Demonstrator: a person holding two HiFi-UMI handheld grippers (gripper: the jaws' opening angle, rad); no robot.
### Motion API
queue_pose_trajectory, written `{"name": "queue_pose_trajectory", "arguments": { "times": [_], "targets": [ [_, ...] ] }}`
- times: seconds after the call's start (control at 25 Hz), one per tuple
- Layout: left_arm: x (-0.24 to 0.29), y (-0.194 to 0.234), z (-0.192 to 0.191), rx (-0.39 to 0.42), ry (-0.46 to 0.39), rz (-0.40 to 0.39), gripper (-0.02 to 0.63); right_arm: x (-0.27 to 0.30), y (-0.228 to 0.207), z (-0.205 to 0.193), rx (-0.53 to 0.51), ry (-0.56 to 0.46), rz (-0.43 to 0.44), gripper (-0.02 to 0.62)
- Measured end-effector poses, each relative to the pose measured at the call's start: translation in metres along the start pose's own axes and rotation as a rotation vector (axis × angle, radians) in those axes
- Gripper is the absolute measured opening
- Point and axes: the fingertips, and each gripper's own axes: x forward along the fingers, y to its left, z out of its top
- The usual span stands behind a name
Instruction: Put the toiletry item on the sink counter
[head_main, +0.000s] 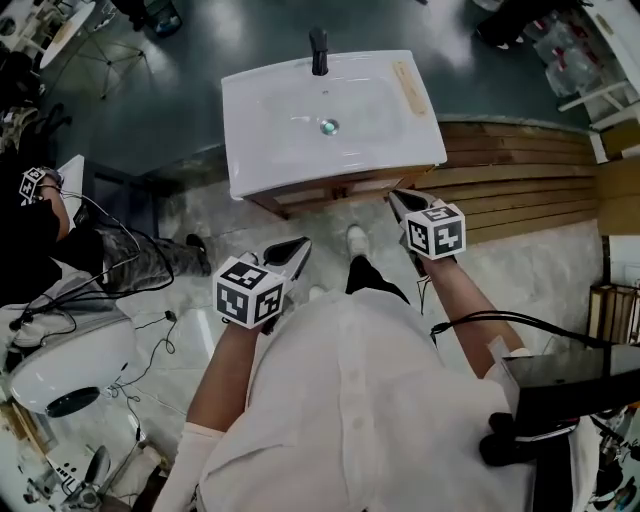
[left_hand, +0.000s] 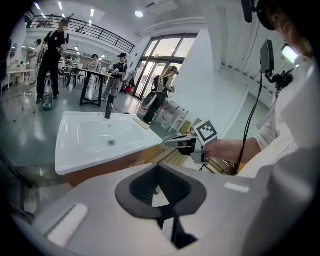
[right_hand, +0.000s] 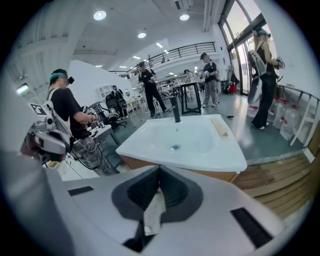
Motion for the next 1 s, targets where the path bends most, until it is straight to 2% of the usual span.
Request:
{"name": "queue_pose_trajectory", "arguments": {
  "times": [0.2,0.44,0.76,1.0],
  "targets": [
    [-0.024,-0.007,-0.035,0.043,0.016,0.012,0.006,-0.018,0.058,-0.029,-0.026,0.005,0.045,0.006],
    [-0.038,-0.015,-0.059,0.073,0.026,-0.003,0.006,-0.033,0.107,-0.045,-0.08,-0.004,0.08,0.006],
    [-0.052,-0.027,-0.077,0.063,0.003,-0.019,0.006,-0.042,0.144,-0.059,-0.101,-0.017,0.118,0.006],
    [-0.061,-0.018,-0.079,0.042,-0.02,0.0,0.006,-0.036,0.162,-0.052,-0.153,-0.006,0.159,0.006]
  ]
}}
